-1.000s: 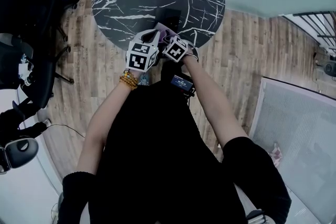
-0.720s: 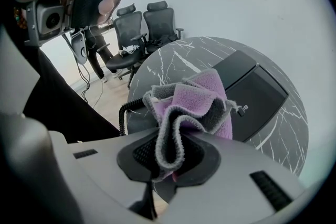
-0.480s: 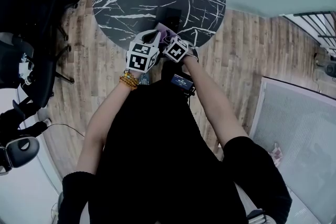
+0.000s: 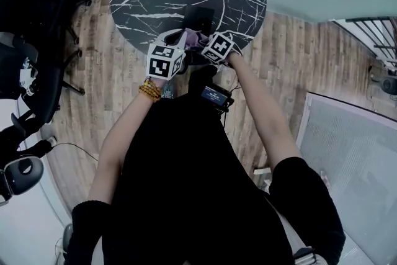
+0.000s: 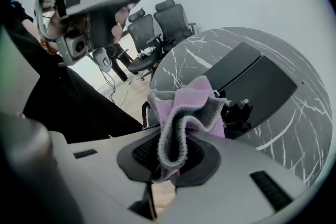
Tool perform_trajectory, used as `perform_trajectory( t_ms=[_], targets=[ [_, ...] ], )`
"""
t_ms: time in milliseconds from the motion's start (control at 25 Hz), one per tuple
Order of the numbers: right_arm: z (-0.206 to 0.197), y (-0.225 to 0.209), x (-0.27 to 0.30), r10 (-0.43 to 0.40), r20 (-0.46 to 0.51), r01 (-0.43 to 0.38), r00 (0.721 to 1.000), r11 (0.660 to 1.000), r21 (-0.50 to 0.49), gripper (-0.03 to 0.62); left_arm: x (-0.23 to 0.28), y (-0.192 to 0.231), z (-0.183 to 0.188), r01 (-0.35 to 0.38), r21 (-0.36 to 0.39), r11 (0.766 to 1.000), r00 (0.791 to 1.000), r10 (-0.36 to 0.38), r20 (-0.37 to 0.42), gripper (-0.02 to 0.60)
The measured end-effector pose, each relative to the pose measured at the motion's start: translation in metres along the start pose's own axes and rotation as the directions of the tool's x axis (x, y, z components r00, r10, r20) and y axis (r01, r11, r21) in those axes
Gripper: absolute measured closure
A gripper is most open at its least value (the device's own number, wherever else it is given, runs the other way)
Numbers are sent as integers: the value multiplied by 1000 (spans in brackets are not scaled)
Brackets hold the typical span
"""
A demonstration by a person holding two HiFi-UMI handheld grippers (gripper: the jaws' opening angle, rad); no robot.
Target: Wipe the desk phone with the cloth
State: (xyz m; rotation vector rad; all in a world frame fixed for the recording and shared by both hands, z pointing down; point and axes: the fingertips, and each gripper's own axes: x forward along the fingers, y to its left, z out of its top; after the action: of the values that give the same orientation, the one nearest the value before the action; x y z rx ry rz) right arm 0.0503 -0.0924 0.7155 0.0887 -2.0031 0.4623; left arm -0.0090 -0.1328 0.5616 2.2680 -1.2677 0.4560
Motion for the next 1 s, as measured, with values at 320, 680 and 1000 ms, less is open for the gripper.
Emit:
perform_trajectory(
  t_ms=[320,680,1000],
  targets=[
    [53,-99,-95,-242,142,252,960,966,-61,539,7,-9,-4,9,12,1000,1000,-9,-14,569],
    [82,-138,-144,-678,320,744,662,645,-174,539,9,-8,0,-11,34,999,1000,12,-19,568],
    [37,-118,-63,-574,97,576,813,771,-270,539,12,-10,-10,4,63,998,999,-1,-51,568]
  ],
)
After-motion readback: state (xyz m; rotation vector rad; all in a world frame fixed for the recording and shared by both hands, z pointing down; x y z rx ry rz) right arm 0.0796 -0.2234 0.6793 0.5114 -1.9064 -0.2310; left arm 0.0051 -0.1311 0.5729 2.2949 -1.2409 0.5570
